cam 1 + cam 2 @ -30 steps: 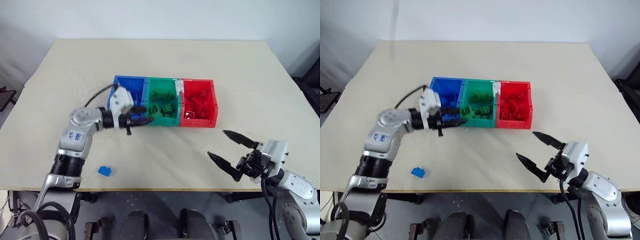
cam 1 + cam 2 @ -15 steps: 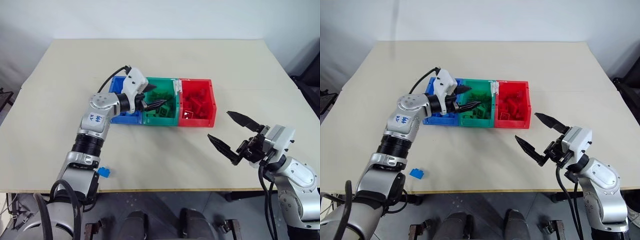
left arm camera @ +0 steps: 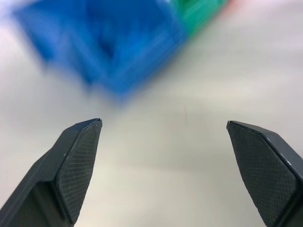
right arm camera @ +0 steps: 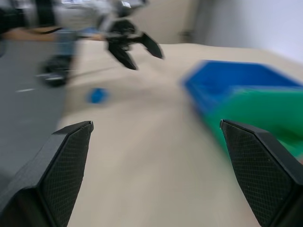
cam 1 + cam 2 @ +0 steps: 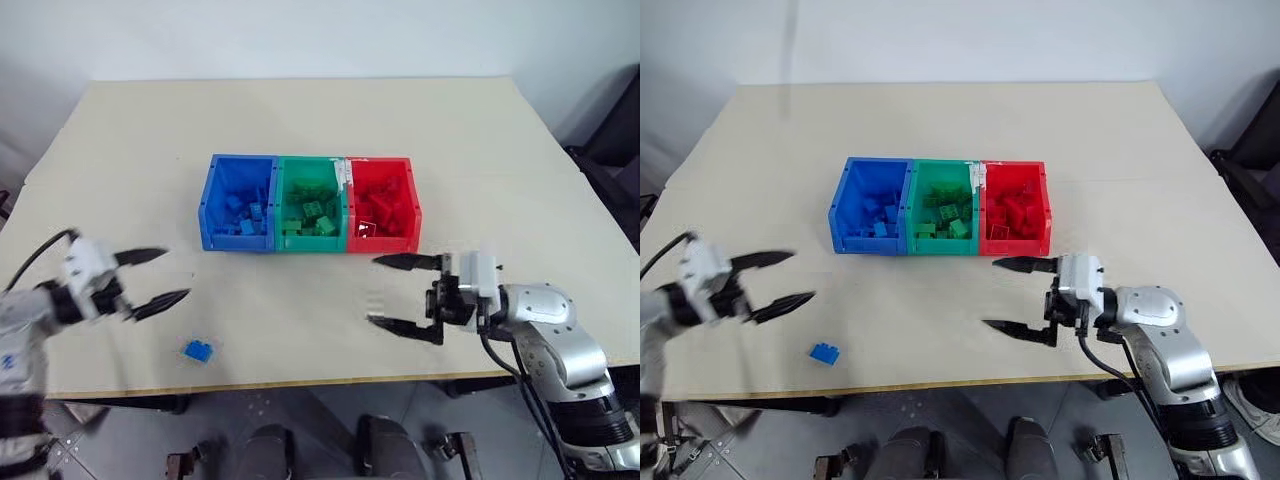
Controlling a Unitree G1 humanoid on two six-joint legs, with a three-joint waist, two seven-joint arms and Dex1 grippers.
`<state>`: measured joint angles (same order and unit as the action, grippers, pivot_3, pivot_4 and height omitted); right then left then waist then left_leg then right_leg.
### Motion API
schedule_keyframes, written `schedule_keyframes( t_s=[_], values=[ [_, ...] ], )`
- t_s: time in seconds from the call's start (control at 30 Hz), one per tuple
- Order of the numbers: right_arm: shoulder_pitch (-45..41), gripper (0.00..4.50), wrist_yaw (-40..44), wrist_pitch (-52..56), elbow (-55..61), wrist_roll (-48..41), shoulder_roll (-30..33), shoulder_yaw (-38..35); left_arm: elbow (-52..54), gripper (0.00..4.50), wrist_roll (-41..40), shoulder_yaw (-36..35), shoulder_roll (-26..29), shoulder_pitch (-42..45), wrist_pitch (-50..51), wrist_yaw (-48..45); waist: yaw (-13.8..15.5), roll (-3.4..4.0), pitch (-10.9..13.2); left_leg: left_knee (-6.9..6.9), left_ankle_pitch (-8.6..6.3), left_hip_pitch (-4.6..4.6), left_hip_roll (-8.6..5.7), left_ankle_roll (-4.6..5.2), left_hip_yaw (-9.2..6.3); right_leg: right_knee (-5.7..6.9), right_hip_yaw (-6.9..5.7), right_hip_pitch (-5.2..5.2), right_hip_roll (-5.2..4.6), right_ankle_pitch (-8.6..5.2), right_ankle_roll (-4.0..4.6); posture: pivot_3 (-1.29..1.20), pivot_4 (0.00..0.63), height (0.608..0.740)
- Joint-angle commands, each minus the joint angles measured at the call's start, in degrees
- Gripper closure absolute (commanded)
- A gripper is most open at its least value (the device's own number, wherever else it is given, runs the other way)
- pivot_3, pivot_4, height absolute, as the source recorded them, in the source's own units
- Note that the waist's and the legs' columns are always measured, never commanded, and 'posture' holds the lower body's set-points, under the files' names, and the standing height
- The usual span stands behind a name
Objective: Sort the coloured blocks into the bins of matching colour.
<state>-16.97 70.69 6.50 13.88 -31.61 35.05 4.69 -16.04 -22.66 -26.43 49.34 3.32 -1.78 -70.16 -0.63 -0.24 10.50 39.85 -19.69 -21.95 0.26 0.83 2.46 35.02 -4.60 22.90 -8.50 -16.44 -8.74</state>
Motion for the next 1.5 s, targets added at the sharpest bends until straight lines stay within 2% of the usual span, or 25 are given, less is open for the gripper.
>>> schedule_keyframes(
  t_s=[0.03, 0.13, 0.23, 0.4, 0.57, 0.67, 0.8, 1.0, 1.13, 1.4, 1.43, 1.5],
  values=[
    [-1.22, 0.0, 3.82, -0.06, 1.01, -0.22, 0.83, 1.53, 0.45, 0.01, -1.58, -7.67, 2.93, -9.35, -3.31, -3.92, 0.48, 0.0, 0.0, 0.01, -0.03, -0.02, 0.22, 0.03, -0.01, -0.02, -0.01, 0.0, -0.03, 0.0, 0.0, 0.0, 0.15, 0.74],
    [-1.62, 0.0, 5.22, 0.55, 0.63, -0.62, 1.15, 1.67, -0.46, 0.01, -2.1, -11.04, 3.84, -14.91, -4.81, -5.65, 0.92, -0.01, 0.0, 0.12, -0.19, -0.03, 0.23, 0.13, 0.01, -0.05, -0.03, -0.05, -0.07, 0.0, 0.0, 0.0, 0.15, 0.74],
    [-0.99, 0.0, 7.54, -0.12, -0.28, -0.04, 2.37, 1.48, 5.57, 0.01, -2.7, -9.88, 2.79, -17.71, -3.68, -5.81, 1.52, -0.01, -0.01, 0.16, -0.22, -0.03, 0.22, 0.15, -0.02, -0.12, -0.06, -0.11, -0.11, 0.0, 0.0, 0.0, 0.15, 0.74],
    [-0.13, 0.0, 8.44, -1.01, -1.62, 0.2, 3.71, -0.28, 16.08, 0.01, -3.92, -3.53, 1.82, -15.88, -0.16, -4.63, 1.48, -0.01, -0.01, 0.14, -0.29, -0.01, 0.31, 0.04, -0.02, -0.15, -0.06, -0.12, -0.07, 0.01, 0.0, 0.0, 0.15, 0.74],
    [1.45, 0.0, 8.42, -0.95, -3.11, 0.31, 5.81, -2.81, 19.88, 0.01, 1.64, 4.56, 6.85, -14.58, -0.51, -7.74, 0.62, 0.0, 0.0, 0.12, -0.32, -0.01, 0.34, 0.0, 0.07, -0.14, -0.12, -0.09, -0.01, -0.01, 0.03, 0.0, 0.15, 0.74],
    [2.53, 0.0, 8.69, -1.65, -5.73, 0.97, 7.8, -5.38, 19.84, 0.01, 5.06, 11.63, 10.28, -8.44, 1.05, -8.37, 0.5, 0.05, 0.03, 0.1, -0.34, -0.01, 0.14, -0.01, 0.31, -0.22, -0.15, -0.09, 0.1, -0.02, 0.05, 0.0, 0.15, 0.74],
    [4.23, 0.0, 8.78, -1.62, -5.93, 1.08, 9.14, -6.95, 16.45, 0.01, 9.62, 20.43, 9.85, 1.37, 0.24, -8.91, 0.65, 0.1, 0.04, 0.11, -0.33, 0.0, 0.12, 0.0, 0.59, -0.18, -0.14, -0.09, 0.1, -0.02, 0.05, 0.0, 0.15, 0.74],
    [7.82, 0.0, 6.73, -0.39, -2.09, 0.28, 10.04, -8.81, 10.82, 0.01, 13.77, 28.46, 10.38, 7.41, -0.64, -11.84, 0.5, 0.13, 0.03, 0.08, -0.35, -0.01, 0.17, 0.01, 0.84, -0.15, -0.15, 0.04, 0.13, -0.02, 0.05, 0.0, 0.15, 0.74],
    [10.1, 0.0, 5.32, 0.04, -0.02, 0.23, 10.06, -10.05, 8.73, 0.89, 13.99, 28.88, 10.62, 8.73, 0.03, -11.44, 0.52, 0.14, 0.02, 0.1, -0.36, 0.05, 0.22, 0.02, 0.97, -0.12, -0.11, 0.05, 0.13, -0.02, 0.04, 0.0, 0.15, 0.74],
    [13.06, 0.0, 1.03, -0.89, 3.13, 0.17, 7.54, -10.66, 10.98, 3.43, 9.06, 27.48, 7.76, 8.62, 1.8, -10.99, 0.58, 0.15, 0.02, 0.09, -0.39, 0.13, 0.29, 0.03, 1.1, -0.1, -0.02, 0.06, 0.15, -0.02, 0.04, 0.0, 0.15, 0.74],
    [13.56, 0.0, 0.68, -0.87, 3.57, 0.14, 7.31, -10.69, 11.46, 3.57, 7.6, 26.58, 7.25, 8.19, 2.23, -10.89, 0.6, 0.14, 0.02, 0.09, -0.39, 0.12, 0.29, 0.03, 1.1, -0.1, -0.01, 0.06, 0.15, -0.02, 0.04, 0.0, 0.15, 0.74],
    [14.15, 0.0, 0.0, -1.17, 3.96, 0.24, 6.81, -10.92, 14.14, 3.57, 2.85, 24.67, 6.7, 7.21, 6.97, -11.23, 0.65, 0.14, 0.02, 0.1, -0.4, 0.11, 0.31, 0.05, 1.1, -0.1, 0.0, 0.06, 0.15, -0.02, 0.04, 0.0, 0.15, 0.74]
  ],
)
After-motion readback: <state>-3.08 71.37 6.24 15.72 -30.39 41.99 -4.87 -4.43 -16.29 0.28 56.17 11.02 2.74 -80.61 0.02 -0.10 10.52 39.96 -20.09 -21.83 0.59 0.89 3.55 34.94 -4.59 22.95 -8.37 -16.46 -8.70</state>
